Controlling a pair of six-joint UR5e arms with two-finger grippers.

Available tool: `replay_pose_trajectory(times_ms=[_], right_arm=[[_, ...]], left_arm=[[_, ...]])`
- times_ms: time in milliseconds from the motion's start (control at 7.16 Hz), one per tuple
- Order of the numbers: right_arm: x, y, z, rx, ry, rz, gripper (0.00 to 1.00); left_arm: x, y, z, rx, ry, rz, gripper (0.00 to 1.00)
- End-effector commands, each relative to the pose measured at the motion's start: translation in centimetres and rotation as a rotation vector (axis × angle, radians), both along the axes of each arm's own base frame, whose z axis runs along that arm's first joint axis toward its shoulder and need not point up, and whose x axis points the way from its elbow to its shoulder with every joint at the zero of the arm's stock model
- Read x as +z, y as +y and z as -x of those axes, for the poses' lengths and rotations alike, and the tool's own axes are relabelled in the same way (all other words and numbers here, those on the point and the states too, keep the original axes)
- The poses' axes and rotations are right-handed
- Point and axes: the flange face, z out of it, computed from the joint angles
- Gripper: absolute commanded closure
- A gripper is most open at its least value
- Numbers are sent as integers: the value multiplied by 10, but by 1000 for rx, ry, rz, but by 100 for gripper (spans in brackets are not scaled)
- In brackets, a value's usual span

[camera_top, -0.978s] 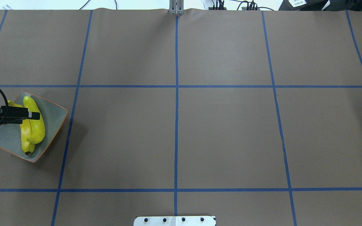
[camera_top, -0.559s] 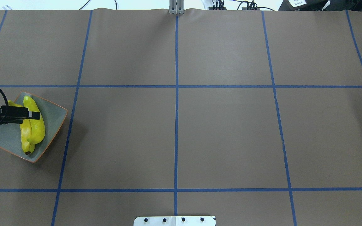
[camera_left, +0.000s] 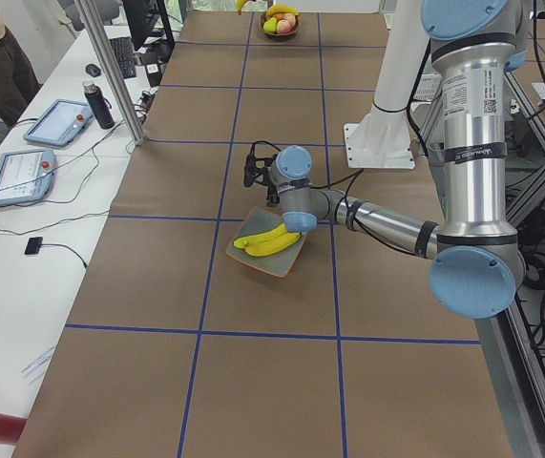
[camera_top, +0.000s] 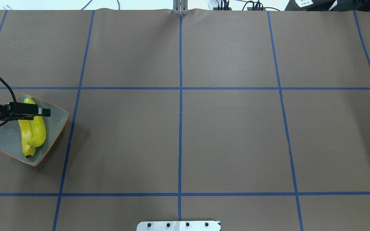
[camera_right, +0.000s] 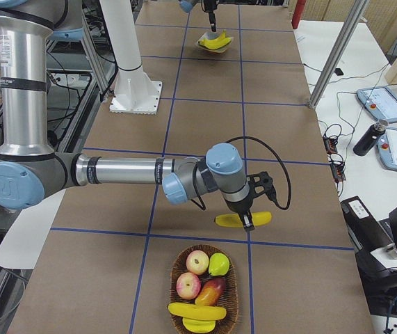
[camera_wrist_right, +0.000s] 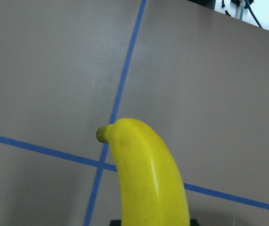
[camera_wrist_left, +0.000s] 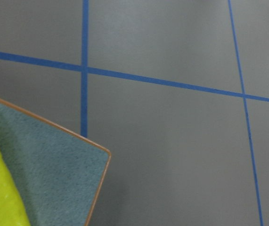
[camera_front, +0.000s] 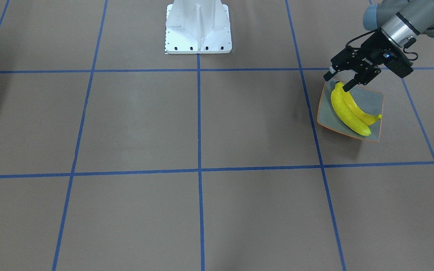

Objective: Transfer all bananas from basket to plate

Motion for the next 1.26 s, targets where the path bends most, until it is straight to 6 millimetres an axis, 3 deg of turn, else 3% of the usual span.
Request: replay_pose_trajectory(times_ms=[0, 140, 279, 419, 559, 838, 978, 1118], right_arm=[[-87, -18, 66, 27, -147, 10, 100], [-118, -32, 89, -13, -189, -19, 100], [-158, -45, 130, -112, -246, -64, 100], [-197, -55, 159, -186, -286, -117, 100], [-238, -56, 201, -254, -323, -157, 100], [-315, -43, 260, -223, -449, -67, 100], [-350, -31, 291, -201, -480, -63, 100], [-376, -20, 319, -187, -504, -61, 100]], left_arm=[[-29, -10, -9, 7, 44, -44, 0], [-43, -14, -13, 7, 65, -67, 0], [-67, -23, -21, 14, 97, -106, 0], [-77, -26, -24, 14, 109, -119, 0], [-94, -36, -32, 9, 136, -102, 0], [-157, -61, -57, -1, 260, 32, 0], [-173, -66, -62, -7, 311, 148, 0], [-175, -67, -62, -13, 328, 207, 0]])
